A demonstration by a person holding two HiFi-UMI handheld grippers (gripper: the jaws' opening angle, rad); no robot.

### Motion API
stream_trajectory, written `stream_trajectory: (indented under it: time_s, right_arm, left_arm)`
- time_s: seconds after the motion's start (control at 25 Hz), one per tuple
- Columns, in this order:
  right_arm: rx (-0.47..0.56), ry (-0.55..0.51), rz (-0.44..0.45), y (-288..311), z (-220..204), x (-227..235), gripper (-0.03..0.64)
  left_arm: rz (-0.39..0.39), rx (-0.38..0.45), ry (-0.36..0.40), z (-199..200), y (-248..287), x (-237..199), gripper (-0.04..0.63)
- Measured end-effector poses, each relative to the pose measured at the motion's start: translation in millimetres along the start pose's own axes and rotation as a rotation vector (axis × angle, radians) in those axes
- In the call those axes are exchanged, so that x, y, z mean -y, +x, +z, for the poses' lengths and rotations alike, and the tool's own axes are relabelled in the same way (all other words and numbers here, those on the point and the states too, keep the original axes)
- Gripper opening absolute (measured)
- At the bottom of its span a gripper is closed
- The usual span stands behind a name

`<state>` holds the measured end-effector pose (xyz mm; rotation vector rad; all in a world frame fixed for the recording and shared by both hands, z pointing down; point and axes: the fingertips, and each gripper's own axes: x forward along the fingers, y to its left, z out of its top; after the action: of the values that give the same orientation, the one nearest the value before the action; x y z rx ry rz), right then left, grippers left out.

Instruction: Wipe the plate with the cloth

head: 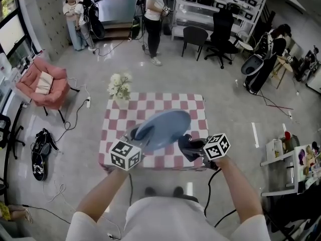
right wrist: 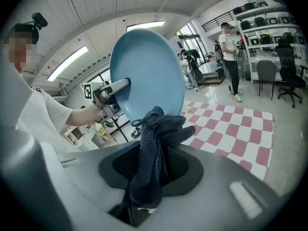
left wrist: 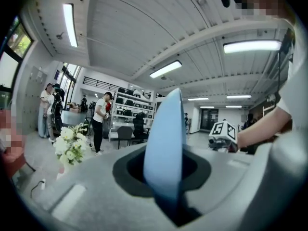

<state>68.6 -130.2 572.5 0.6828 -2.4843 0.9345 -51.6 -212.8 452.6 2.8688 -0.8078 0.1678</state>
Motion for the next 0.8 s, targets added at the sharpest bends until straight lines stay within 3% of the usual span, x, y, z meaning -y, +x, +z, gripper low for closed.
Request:
stream_trajectory:
  time_s: [0.52,0.8]
  right_arm:
    - [0.062,-0.007,-0.208,2.3,-3.4,24.1,0.118]
    - [0.116,-0.073,-0.352,2.9,5.6,32.4,0.118]
  left_arm:
    - [0.064,-0.103,-0.113,-35.9,-10.6,-43.6,0.074]
    - [0.045,-0.134,-0.298,-55.7,-13.3,-56.0,0.074]
